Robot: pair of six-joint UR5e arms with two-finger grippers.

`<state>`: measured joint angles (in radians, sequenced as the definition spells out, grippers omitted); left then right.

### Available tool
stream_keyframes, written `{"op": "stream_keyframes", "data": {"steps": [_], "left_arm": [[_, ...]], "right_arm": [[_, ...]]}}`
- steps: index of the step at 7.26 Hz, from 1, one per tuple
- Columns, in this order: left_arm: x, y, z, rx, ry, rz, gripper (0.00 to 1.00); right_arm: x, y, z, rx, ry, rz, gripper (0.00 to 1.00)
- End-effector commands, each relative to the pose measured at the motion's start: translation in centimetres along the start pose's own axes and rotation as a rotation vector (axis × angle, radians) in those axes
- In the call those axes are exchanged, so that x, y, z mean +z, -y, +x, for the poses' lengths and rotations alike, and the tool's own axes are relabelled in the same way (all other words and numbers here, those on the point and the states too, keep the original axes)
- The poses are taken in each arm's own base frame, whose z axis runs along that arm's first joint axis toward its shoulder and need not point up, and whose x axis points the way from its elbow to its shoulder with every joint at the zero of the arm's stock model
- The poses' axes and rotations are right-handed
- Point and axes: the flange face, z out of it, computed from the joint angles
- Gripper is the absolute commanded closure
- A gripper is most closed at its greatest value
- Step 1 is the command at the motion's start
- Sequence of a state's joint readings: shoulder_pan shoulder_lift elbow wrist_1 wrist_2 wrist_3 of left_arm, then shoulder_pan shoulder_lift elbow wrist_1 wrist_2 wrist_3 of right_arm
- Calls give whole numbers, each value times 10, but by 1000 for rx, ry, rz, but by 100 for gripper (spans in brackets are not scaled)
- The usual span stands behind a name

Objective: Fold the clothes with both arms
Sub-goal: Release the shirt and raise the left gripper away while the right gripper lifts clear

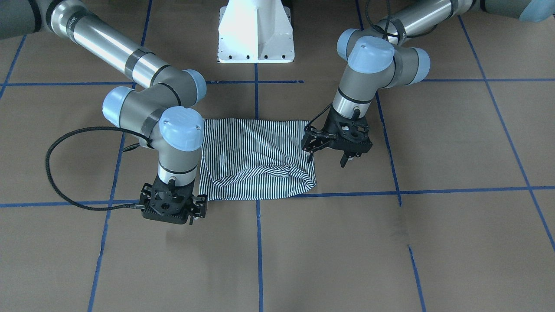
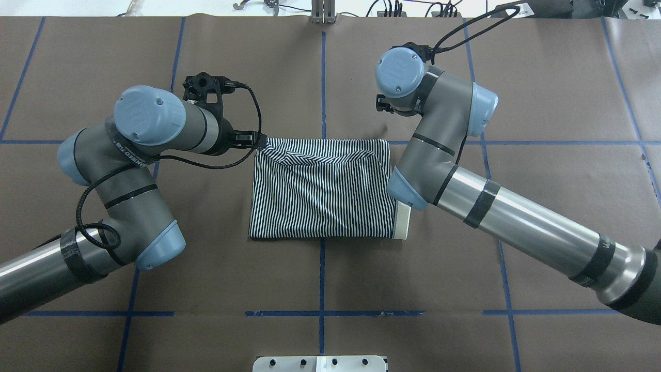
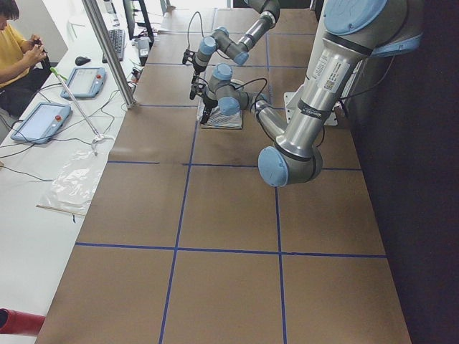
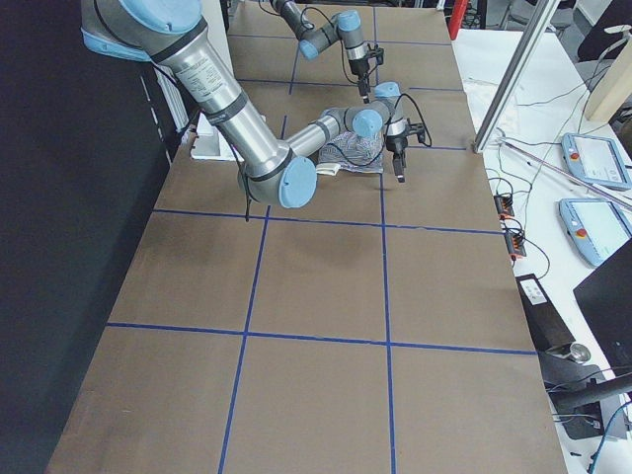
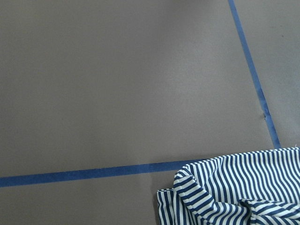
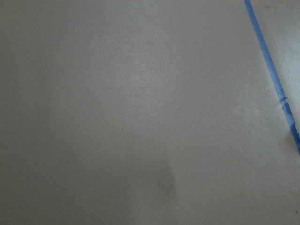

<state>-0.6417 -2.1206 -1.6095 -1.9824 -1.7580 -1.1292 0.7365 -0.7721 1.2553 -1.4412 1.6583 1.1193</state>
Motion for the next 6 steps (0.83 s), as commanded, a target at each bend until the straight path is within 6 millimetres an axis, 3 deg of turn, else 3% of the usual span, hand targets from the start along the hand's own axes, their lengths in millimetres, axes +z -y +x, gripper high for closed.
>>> {"op": "stream_keyframes", "data": {"steps": [1, 3, 6], "left_arm": [[29, -18, 40, -52, 11, -35, 0], [43, -54, 62, -35, 18, -34, 0], [48, -59, 69, -38, 19, -42, 0]], "right_arm": [[-16, 4, -1, -7, 70, -7, 0], [-13, 4, 2, -6, 65, -8, 0], [-15, 2, 4, -4, 71, -5, 0]]}}
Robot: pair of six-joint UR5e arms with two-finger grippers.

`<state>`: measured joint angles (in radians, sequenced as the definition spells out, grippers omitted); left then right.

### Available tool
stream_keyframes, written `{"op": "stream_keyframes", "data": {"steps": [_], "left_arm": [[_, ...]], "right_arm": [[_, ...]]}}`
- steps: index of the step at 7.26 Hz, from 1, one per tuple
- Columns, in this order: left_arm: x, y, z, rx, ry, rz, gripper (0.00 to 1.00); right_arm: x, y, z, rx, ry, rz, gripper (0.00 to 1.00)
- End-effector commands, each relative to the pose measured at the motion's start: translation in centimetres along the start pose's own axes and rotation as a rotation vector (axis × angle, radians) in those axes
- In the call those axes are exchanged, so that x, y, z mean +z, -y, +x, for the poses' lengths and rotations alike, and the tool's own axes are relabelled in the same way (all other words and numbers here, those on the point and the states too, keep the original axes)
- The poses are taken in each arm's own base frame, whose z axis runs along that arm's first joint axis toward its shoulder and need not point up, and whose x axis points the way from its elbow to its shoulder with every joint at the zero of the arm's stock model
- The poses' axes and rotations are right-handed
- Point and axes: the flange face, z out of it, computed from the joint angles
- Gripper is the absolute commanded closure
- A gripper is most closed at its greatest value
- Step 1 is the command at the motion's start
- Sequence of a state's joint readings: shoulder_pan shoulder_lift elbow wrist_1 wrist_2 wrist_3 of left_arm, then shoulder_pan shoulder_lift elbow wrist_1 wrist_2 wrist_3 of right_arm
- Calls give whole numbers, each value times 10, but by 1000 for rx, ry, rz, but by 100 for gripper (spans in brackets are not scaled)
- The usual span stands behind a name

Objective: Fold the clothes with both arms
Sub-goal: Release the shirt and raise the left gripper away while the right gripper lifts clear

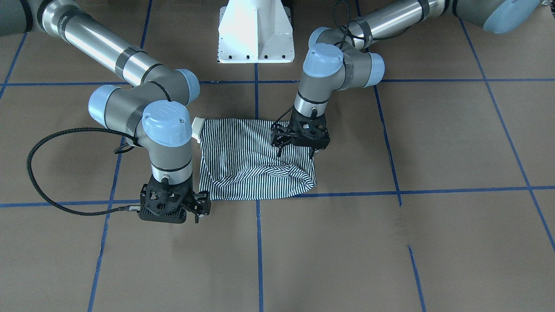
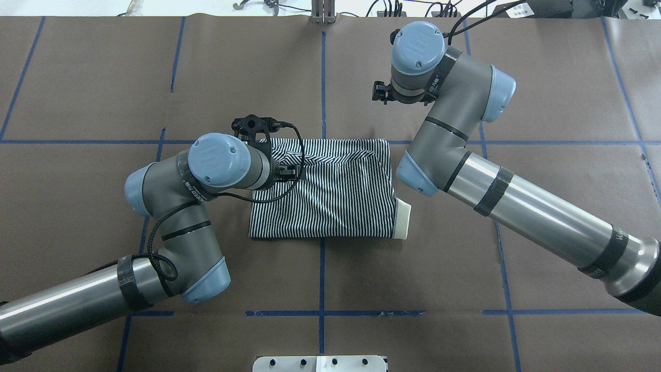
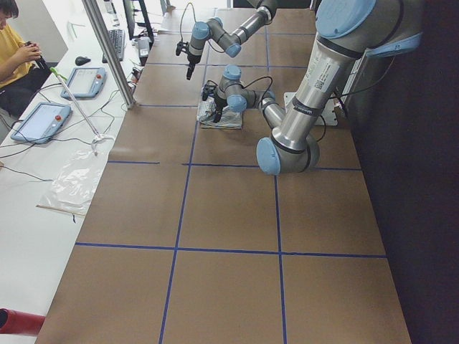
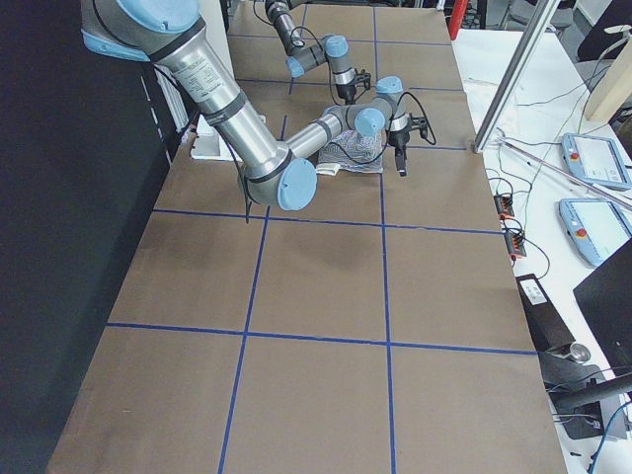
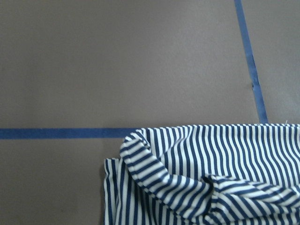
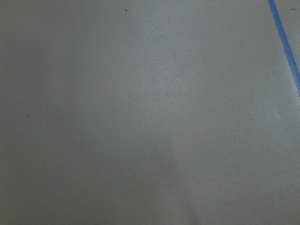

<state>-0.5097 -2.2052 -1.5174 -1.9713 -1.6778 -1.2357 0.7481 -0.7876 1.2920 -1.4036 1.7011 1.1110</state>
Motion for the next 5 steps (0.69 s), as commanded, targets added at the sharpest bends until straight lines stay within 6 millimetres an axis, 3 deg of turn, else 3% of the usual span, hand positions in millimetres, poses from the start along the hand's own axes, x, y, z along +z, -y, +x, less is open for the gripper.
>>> {"op": "stream_keyframes", "data": {"steps": [1, 3, 5], "left_arm": [[14, 2, 9, -1, 19, -9, 0], [24, 16, 5, -7, 49, 17, 0], [33, 60, -17, -37, 99, 51, 0]], "right_arm": [[2, -1, 4, -6, -3, 0, 0], [5, -3, 7, -8, -8, -1, 0], [8, -5, 10, -10, -12, -3, 0]]}}
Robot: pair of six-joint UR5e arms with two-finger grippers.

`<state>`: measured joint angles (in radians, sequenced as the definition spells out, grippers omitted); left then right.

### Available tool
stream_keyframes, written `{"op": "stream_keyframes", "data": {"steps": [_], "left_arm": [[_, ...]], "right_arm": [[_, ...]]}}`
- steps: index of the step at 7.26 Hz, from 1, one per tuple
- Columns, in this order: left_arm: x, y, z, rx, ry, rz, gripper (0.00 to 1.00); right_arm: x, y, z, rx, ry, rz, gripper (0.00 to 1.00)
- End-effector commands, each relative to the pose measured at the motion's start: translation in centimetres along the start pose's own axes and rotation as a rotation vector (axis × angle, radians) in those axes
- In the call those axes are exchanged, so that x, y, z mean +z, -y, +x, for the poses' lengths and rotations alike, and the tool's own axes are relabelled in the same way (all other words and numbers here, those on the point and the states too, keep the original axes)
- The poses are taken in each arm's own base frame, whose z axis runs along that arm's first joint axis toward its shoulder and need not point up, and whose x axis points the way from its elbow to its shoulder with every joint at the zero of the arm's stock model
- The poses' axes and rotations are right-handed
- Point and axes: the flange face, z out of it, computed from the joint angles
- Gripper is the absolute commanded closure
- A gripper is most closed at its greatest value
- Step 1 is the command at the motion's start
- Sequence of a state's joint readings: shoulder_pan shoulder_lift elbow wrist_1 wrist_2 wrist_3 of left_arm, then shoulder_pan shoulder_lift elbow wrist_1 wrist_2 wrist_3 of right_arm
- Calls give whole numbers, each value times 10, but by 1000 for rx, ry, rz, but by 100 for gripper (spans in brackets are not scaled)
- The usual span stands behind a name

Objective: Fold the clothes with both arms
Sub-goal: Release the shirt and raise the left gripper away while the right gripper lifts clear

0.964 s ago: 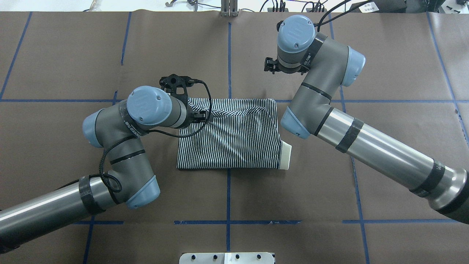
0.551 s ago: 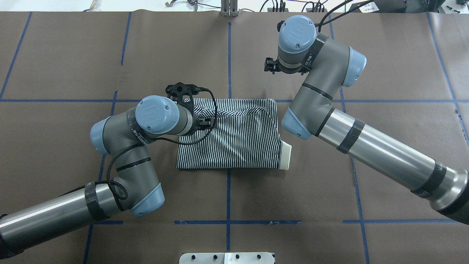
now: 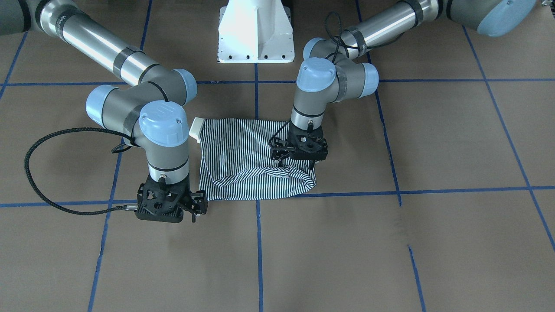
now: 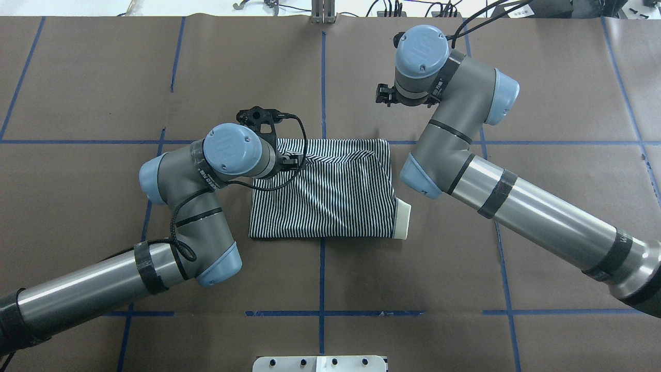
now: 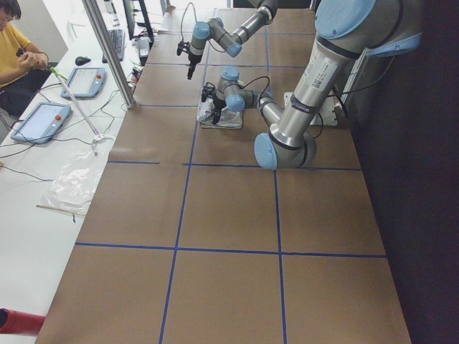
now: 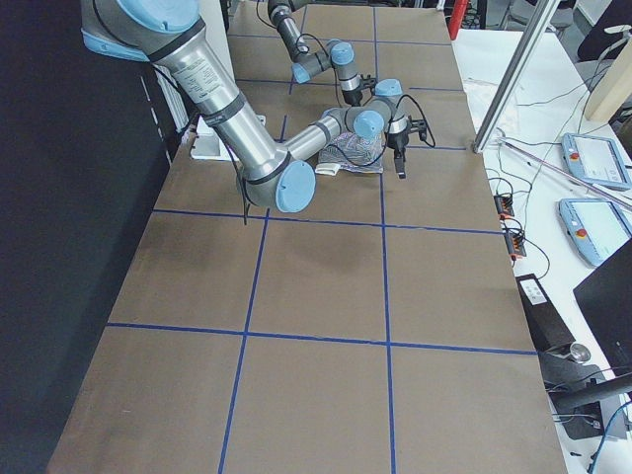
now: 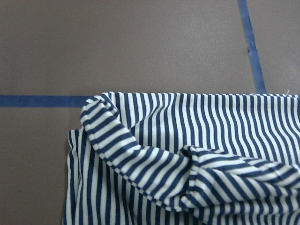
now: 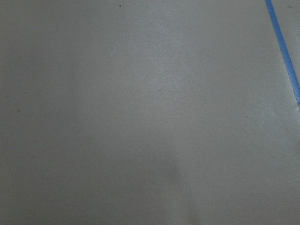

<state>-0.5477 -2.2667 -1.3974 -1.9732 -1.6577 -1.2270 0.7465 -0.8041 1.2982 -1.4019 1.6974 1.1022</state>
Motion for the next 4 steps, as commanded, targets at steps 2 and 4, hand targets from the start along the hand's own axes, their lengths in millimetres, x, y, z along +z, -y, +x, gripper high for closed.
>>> {"op": "stream_keyframes", "data": {"steps": [2, 4], "left_arm": [[32, 68, -42, -2, 109, 38, 0], [18, 117, -75, 59, 134, 74, 0]], "right_arm": [[15, -10, 15, -10, 36, 17, 0], [4, -9, 8, -4, 60, 20, 0]]}}
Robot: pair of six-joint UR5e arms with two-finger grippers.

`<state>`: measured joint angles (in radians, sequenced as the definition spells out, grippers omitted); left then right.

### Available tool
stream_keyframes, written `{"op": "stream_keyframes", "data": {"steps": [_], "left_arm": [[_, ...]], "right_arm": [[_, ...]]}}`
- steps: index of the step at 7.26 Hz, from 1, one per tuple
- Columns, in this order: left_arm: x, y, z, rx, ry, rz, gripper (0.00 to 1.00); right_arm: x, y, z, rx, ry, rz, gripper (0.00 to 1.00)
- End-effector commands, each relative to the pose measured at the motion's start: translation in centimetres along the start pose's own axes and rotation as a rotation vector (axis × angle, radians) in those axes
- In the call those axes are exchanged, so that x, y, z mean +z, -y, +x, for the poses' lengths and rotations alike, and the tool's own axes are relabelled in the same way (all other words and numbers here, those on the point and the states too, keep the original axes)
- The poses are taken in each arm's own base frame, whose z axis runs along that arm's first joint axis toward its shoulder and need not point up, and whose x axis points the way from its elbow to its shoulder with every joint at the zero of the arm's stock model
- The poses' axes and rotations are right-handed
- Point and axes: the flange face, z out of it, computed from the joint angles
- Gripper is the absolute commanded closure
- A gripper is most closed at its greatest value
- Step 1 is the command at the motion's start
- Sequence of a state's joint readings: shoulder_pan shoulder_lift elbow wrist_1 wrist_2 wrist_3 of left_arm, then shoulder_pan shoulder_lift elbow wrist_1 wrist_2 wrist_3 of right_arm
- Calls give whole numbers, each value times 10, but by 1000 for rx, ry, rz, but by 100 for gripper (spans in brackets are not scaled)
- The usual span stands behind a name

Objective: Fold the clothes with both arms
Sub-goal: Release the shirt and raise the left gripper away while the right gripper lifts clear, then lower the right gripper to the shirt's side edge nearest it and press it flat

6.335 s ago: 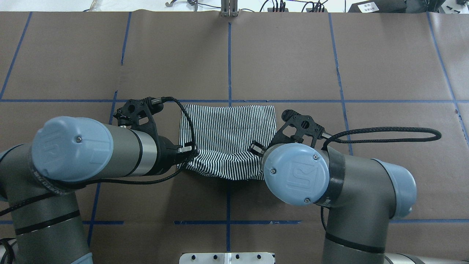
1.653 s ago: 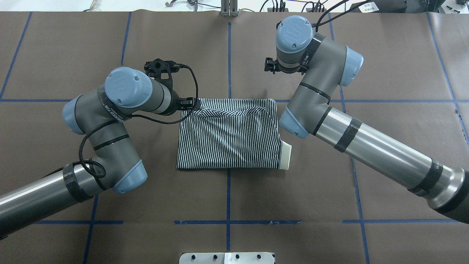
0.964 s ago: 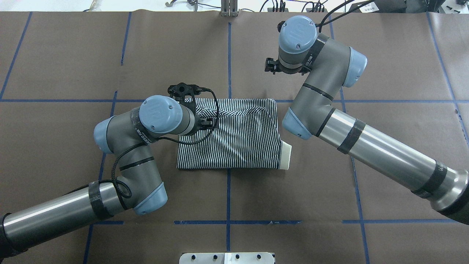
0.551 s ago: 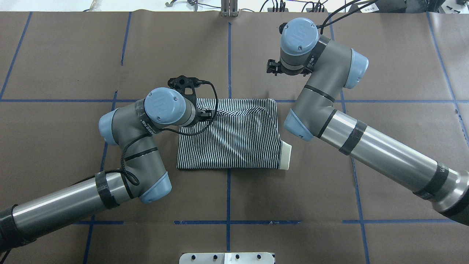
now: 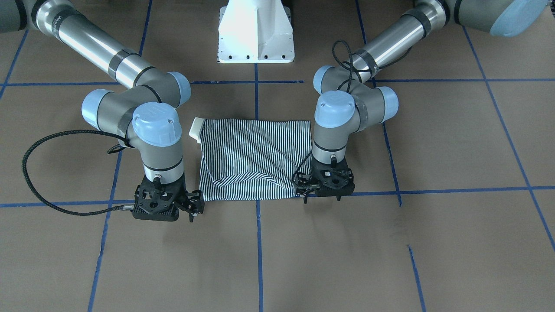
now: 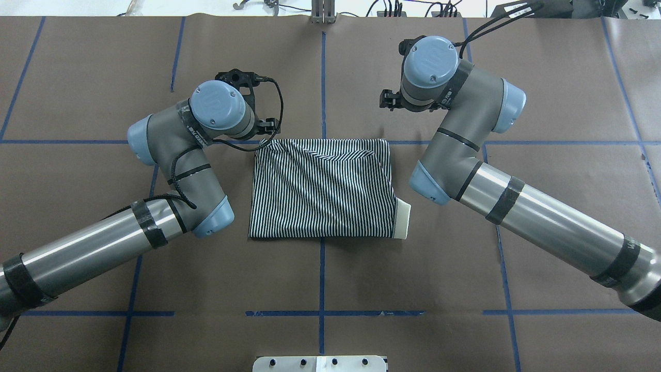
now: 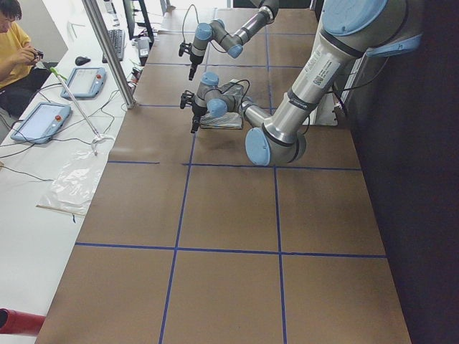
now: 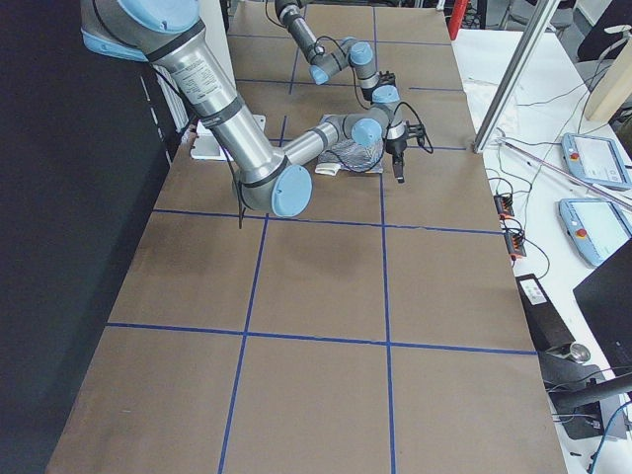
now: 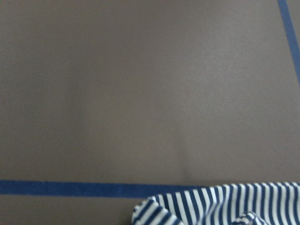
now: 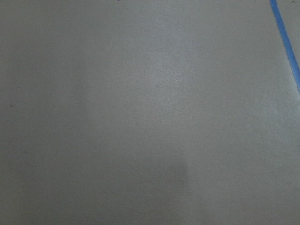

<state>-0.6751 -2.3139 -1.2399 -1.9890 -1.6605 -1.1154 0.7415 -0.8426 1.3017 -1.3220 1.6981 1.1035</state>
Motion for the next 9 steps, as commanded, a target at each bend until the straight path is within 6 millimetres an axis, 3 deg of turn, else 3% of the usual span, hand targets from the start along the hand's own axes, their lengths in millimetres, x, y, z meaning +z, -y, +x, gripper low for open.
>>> {"op": "stream_keyframes", "data": {"steps": [1, 3, 4, 5, 6, 7, 9], "left_arm": [[-15, 49, -32, 95, -41, 22, 0], [-25, 62, -65, 210, -168, 14, 0], [-23, 60, -69, 211, -170, 15, 0], [-22, 59, -70, 211, -169, 16, 0], [-21, 59, -72, 211, -170, 15, 0], [-21, 58, -73, 207, -169, 13, 0], [-22, 57, -71, 201, -179, 21, 0]], "right_arm": [[-21, -9, -16, 0, 45, 6, 0], [-52, -40, -48, 63, 123, -1, 0], [-82, -75, -65, 76, 132, -28, 0], [-121, -131, -77, 77, 108, -30, 0], [-138, -175, -60, 45, 114, -32, 0], [-128, -203, -42, 60, 87, -37, 0], [-119, -233, -50, 47, 73, -32, 0]]}}
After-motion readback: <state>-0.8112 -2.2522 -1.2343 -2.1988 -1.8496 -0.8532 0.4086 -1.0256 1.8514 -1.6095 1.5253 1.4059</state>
